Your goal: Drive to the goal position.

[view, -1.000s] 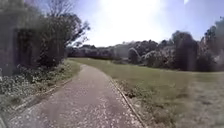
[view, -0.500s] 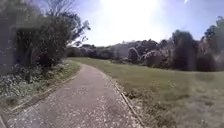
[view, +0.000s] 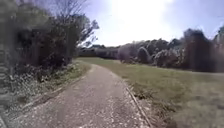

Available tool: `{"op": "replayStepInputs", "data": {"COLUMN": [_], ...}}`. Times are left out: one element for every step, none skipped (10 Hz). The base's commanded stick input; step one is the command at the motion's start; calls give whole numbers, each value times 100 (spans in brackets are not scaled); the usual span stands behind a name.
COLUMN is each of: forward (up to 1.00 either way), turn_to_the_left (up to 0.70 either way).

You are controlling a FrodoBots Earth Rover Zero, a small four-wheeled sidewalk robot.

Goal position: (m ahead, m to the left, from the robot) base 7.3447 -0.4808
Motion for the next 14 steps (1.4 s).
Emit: {"op": "replayStepInputs", "data": {"forward": [0,0,0,0,0,0,0,25,69,70,70,70,70,70], "turn_to_the_left": [0,0,0,0,0,0,0,0,0,0,0,0,0,0]}}
